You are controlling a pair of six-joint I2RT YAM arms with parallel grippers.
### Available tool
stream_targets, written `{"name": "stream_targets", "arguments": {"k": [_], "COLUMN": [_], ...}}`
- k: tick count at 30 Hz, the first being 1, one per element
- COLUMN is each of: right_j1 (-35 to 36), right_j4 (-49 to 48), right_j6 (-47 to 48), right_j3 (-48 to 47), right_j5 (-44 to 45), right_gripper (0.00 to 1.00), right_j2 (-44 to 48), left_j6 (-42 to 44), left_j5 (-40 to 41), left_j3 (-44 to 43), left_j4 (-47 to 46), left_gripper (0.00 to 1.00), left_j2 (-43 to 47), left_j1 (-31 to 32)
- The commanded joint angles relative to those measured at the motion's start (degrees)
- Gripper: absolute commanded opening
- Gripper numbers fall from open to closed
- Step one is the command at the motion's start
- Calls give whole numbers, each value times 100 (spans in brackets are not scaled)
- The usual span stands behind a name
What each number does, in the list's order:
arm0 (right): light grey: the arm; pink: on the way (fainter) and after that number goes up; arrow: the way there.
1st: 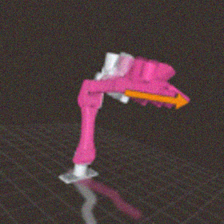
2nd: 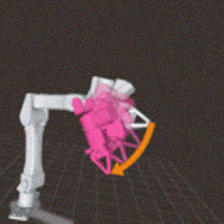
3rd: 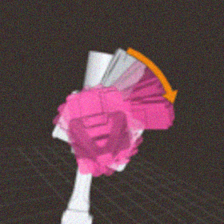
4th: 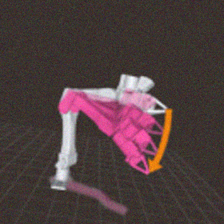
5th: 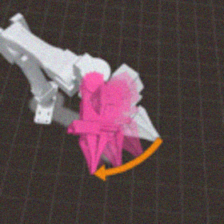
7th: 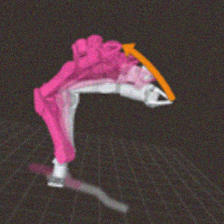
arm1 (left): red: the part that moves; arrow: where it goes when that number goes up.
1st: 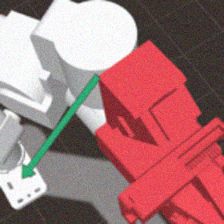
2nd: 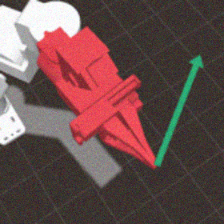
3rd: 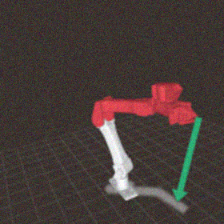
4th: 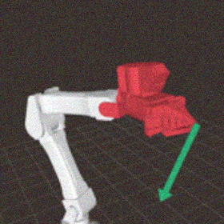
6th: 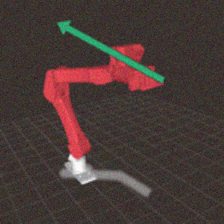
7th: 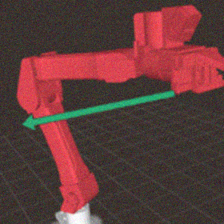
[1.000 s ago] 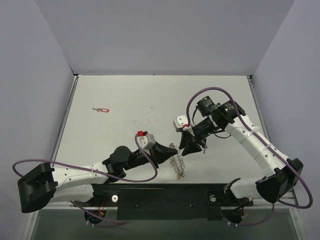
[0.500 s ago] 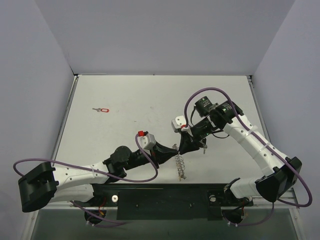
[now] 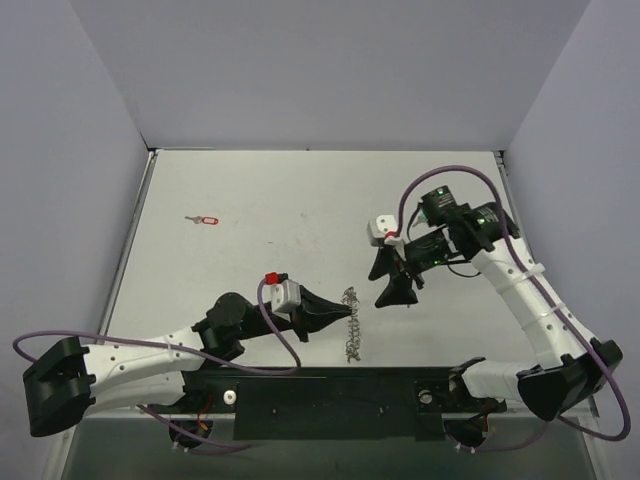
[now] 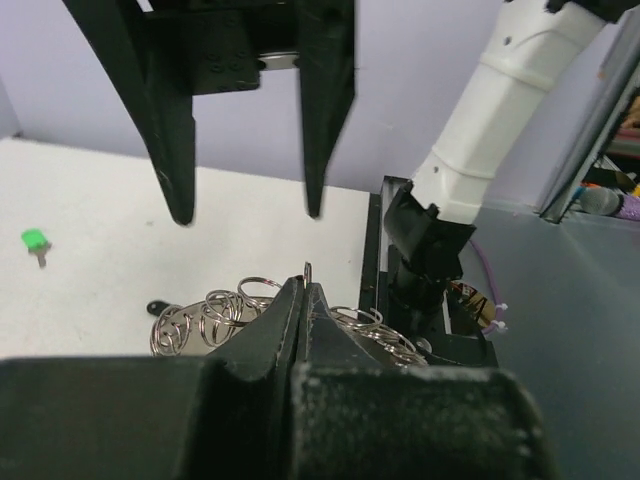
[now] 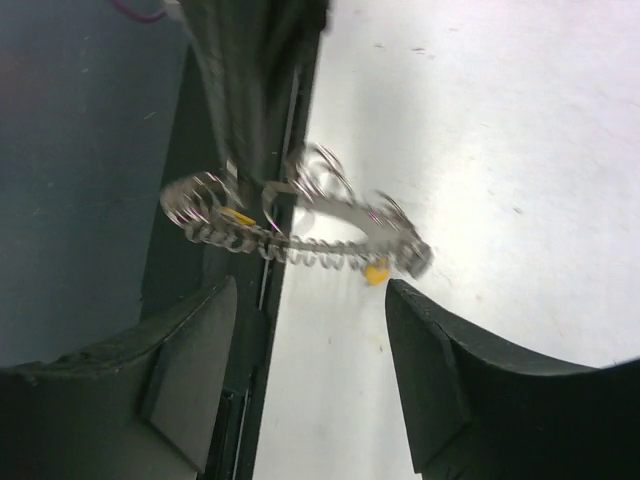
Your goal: Put the keys on the keyring
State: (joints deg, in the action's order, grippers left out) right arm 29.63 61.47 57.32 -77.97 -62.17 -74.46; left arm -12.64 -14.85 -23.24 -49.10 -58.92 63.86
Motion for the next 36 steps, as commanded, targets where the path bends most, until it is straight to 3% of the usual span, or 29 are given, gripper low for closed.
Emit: {"name": "stream_targets", "arguments": {"k": [1, 5, 11, 16, 24, 30, 36], "right_j1": [-825, -1380, -2548, -3145, -3253, -3253, -3261], "right_j4": [207, 190, 163, 163, 172, 260, 488], "right_j6": [-195, -46, 288, 271, 350, 402, 692], "right_j3": [141, 580, 1249, 1346, 1469, 1408, 1346], "right_j5": [-436, -182, -787, -893, -902, -840, -788], "right_gripper": [58, 59, 59, 59, 59, 59, 59], "right_j2": [878, 1065, 854, 766, 704, 643, 617], "left_j6": [912, 1141, 581, -167, -1644, -2180, -3498], "left_j5": [-1158, -1783, -2706, -3330, -3849, -3867, -3376], "left_j3": [-189, -514, -865, -954, -1129, -1305, -1393], "left_j4": [424, 1243, 1097, 87, -1601, -2215, -3386], "left_gripper": [0, 0, 0, 0, 0, 0, 0], "left_j2": [827, 1171, 1128, 882, 101, -225, -629], "left_j1": [-92, -338, -672, -901, -1129, -1173, -1314]}}
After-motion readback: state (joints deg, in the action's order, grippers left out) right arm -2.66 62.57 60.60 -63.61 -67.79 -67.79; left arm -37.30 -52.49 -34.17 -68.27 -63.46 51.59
